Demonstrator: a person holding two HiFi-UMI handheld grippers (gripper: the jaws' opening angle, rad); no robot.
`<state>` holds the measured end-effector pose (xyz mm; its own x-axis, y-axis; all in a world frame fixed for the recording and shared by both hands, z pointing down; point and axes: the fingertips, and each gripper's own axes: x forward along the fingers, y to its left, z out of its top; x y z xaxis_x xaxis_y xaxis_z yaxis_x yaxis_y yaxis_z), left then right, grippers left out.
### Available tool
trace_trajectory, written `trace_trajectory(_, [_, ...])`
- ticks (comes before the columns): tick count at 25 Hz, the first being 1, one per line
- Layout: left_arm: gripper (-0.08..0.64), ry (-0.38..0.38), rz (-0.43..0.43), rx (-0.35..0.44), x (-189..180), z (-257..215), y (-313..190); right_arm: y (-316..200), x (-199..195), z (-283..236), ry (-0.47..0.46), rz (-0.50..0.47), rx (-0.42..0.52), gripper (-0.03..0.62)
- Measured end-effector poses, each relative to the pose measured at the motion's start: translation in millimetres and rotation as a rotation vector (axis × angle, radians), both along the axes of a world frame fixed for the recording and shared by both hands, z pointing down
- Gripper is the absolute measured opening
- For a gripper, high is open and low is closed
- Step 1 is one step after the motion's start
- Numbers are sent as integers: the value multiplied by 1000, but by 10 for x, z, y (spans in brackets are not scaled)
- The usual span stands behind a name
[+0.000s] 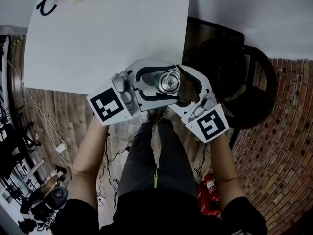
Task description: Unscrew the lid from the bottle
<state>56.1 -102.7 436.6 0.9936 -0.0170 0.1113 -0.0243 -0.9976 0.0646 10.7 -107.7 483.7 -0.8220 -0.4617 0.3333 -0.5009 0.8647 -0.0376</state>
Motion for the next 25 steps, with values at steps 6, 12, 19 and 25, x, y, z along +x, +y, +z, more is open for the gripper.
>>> trace_trajectory(6, [285, 8, 56, 12, 10, -20, 9, 21, -76, 62, 14, -45, 8, 337])
trace_trajectory(12, [278, -38, 42, 40, 7, 10, 17, -1, -79, 78, 11, -36, 9, 337])
trace_trajectory(19, [276, -41, -205, 31, -15, 43, -43, 3, -73, 69, 1, -24, 25, 337])
trace_trajectory(25, [272, -45, -703, -38, -145, 129, -177, -18, -89, 88, -4, -7, 25, 337])
